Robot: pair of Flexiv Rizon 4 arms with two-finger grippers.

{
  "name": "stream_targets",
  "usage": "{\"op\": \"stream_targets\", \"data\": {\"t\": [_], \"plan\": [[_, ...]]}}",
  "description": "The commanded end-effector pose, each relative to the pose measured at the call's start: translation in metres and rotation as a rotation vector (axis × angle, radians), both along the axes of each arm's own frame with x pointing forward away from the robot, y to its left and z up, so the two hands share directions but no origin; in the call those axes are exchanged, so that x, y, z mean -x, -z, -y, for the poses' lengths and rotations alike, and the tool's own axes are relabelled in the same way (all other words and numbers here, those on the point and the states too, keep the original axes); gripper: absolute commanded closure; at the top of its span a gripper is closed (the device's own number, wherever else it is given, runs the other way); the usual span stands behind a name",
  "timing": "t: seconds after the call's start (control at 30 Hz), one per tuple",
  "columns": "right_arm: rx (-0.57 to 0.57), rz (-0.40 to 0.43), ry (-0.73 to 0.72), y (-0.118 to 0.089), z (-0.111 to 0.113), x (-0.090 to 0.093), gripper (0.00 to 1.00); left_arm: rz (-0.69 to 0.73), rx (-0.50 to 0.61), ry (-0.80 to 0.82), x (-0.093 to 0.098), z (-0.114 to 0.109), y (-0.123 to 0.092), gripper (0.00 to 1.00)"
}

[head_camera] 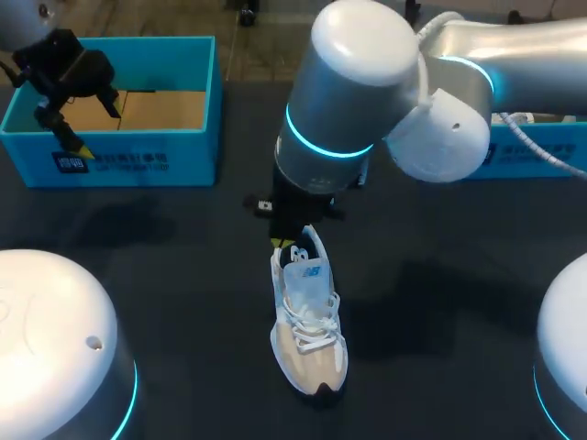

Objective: Take the shoe out of the shoebox, open the shoe tongue, remove and reinsert the insole, then place the shoe into the shoebox

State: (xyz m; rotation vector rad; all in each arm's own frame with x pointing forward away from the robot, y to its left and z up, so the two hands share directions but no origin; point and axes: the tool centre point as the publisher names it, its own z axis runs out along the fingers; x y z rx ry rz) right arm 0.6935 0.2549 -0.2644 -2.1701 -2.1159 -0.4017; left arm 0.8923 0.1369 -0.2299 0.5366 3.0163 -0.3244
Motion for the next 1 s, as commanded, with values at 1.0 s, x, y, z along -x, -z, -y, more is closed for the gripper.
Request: {"op": "stream_targets", "data": {"t": [1.0], "plan": [[0.215,0.129,-0.147,0.046,0.017,-0.022,1.00,0.000,-0.002,0.001,0.000,0.000,0.000,0.00]]}}
